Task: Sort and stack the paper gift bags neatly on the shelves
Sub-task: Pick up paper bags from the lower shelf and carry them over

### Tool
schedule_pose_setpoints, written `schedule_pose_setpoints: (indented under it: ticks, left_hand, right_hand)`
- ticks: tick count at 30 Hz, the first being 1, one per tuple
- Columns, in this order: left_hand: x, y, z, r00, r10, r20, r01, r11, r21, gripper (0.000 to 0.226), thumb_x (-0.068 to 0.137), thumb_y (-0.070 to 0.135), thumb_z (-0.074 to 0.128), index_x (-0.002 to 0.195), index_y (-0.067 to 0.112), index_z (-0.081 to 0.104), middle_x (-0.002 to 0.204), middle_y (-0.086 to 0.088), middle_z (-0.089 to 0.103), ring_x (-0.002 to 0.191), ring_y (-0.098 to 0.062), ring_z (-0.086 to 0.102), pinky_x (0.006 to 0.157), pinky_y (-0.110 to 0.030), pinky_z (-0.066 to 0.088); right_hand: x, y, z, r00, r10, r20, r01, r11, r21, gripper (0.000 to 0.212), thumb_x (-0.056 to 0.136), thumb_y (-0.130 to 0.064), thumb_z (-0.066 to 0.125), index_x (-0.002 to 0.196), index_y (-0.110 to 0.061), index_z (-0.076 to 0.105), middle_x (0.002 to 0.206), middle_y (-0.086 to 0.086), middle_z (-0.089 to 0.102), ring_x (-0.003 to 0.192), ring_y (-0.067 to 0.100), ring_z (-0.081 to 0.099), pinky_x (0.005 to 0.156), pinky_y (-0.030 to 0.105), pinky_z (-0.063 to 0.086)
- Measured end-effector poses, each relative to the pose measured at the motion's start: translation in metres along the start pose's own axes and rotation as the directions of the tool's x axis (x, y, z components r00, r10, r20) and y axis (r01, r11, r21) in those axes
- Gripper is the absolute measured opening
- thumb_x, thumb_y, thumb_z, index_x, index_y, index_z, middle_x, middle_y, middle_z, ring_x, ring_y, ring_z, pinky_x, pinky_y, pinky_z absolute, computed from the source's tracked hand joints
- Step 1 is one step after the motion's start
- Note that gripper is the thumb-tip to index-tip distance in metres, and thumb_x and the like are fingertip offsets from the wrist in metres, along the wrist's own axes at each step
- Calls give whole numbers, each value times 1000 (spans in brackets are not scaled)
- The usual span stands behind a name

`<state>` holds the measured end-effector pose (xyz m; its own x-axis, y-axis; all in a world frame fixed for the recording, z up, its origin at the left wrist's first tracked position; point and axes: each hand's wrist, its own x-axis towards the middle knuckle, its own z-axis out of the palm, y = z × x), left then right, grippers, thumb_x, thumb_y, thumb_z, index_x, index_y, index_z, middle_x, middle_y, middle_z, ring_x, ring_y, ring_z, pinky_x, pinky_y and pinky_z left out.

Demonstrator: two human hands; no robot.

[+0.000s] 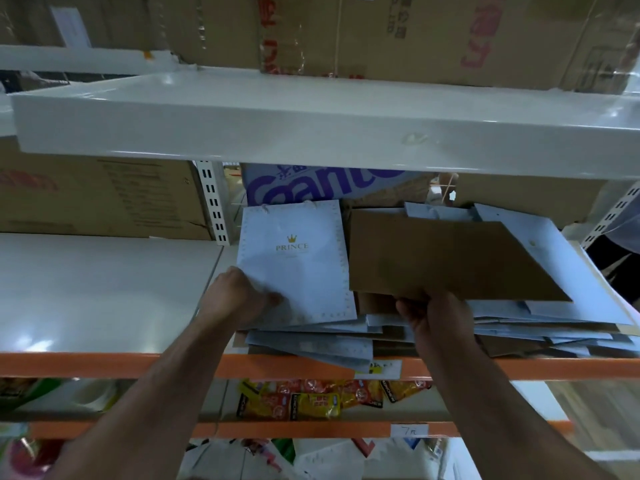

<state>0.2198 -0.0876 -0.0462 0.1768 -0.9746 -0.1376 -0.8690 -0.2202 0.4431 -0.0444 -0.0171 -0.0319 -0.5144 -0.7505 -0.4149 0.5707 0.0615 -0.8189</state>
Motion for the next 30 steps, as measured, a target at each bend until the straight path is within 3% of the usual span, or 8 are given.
schedule_pose_setpoints:
  ticks: [4,7,10,14,19,24,27,30]
  left_hand:
    - [4,-9,-13,998,19,-63,-30,982,-188,34,86,35,71,104,9,57,102,-12,62,83,-26,52,69,-34,44]
    - [7,-19,-21,999,-3,-54,-26,846,-532,8,93,18,60,95,14,53,102,-9,61,93,-30,59,82,-47,55]
    - [8,-29,-27,995,-49,88,100,581,-808,19,86,0,59,102,10,57,108,-20,65,94,-40,66,78,-59,57]
    - [4,-45,-26,992,-21,124,121,450,-885,27,83,-11,56,103,8,57,106,-26,66,92,-47,67,77,-72,52]
    - [-16,-70,-31,996,-57,64,83,455,-886,33,86,-8,53,111,13,59,104,-18,69,88,-37,69,70,-48,58]
    - [-55,-97,-44,994,-111,6,54,435,-899,33,88,-7,54,113,13,61,93,-13,70,71,-26,67,48,-28,50]
    - [-86,-119,-47,984,-176,-23,60,453,-890,32,89,-5,57,111,17,62,96,-11,71,74,-25,68,50,-28,50]
    - [-126,-145,-47,963,-262,-68,69,481,-874,31,87,-2,61,109,20,62,99,-13,72,80,-30,69,64,-39,58]
  right_hand:
    - [-14,8,6,999,-12,-33,12,1000,1,28,96,-10,58,123,-15,56,119,9,62,102,28,65,66,32,57]
    - [-25,16,9,999,-38,-5,38,996,-84,23,98,-13,56,121,-11,54,121,13,60,97,25,64,69,33,58]
    - [-40,26,15,999,-50,-13,48,989,-138,30,98,-16,58,127,-10,54,117,13,63,91,24,66,67,32,59]
    - [-59,40,20,999,-45,-20,43,993,-106,31,96,-14,62,127,-15,56,118,10,64,94,25,67,63,32,58]
    - [-82,51,19,997,-71,-8,70,995,-70,30,97,-10,61,126,-16,58,117,7,64,96,26,65,62,32,54]
    - [-112,59,17,997,-49,63,54,996,-78,17,97,-7,60,98,-24,61,110,2,65,94,24,63,66,35,53]
    - [-134,69,12,993,-6,114,20,993,-118,15,97,-7,60,100,-21,63,108,5,68,89,23,64,57,33,52]
    - [-157,84,1,989,38,146,-12,984,-180,14,97,-7,60,108,-13,63,112,12,67,90,28,64,51,32,52]
